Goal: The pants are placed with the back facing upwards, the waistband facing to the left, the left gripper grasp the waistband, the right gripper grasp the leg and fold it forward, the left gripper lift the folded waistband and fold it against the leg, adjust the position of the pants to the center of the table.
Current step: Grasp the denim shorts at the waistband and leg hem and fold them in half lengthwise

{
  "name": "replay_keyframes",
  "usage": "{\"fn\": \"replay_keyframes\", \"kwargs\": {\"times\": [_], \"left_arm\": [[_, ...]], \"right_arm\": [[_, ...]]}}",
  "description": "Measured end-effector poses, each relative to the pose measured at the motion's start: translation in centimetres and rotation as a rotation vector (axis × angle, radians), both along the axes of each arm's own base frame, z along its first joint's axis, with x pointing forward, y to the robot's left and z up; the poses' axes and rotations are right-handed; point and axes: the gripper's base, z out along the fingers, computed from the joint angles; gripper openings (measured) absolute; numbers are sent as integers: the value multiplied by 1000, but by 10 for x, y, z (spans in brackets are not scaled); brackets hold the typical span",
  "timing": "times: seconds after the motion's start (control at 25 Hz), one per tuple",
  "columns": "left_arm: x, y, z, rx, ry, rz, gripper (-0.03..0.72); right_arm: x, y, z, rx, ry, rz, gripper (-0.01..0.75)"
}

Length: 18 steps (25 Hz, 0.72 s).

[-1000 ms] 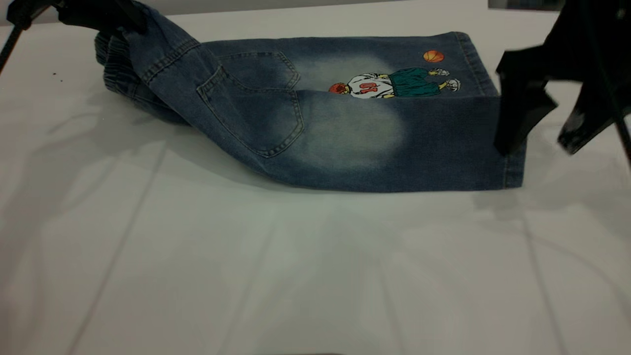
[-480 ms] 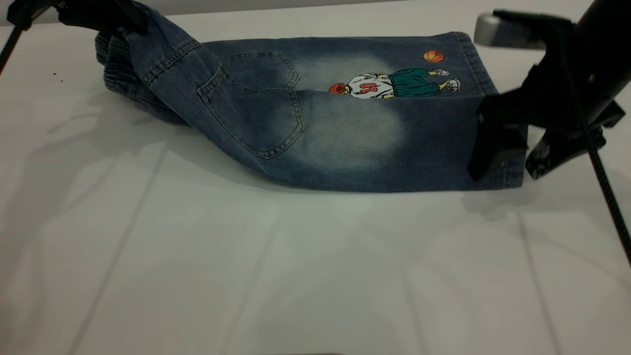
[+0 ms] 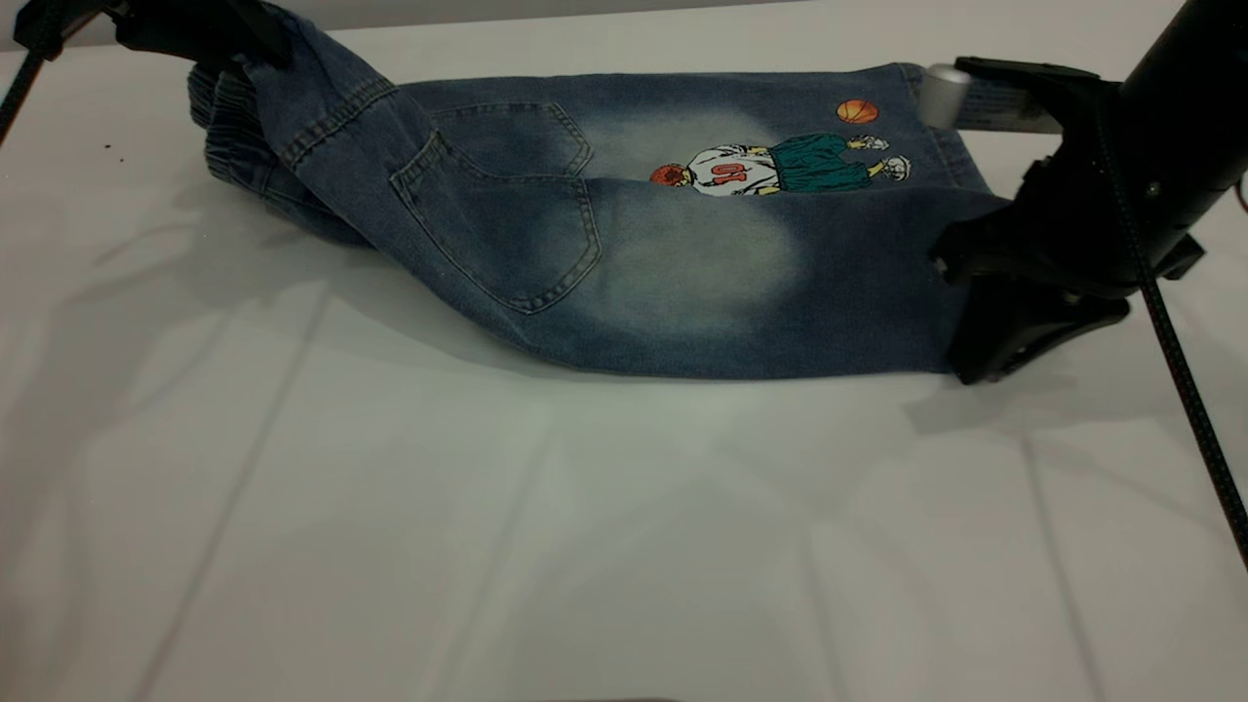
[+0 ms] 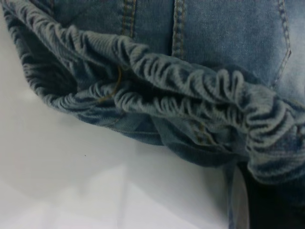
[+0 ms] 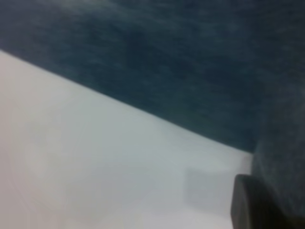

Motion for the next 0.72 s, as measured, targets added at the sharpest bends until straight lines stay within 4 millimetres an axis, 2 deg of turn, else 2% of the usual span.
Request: {"fn": "replay_keyframes", "kwargs": {"times": [0.16,0.44,0.56,0.72], "left_arm": [[0,0,0,0,0,-1,90],[2,-1,1,-26,-13,29,90],[4,1,2,-22,-35,49,90],[8,3,4,-6,-77,81,90]], "right_arm": [[5,7,6,72,-16,45,34],[36,18,36,152,-66,103,34],[54,11,51,149,-82,93,34],[79,-13,74,137,-129,26,34]]}}
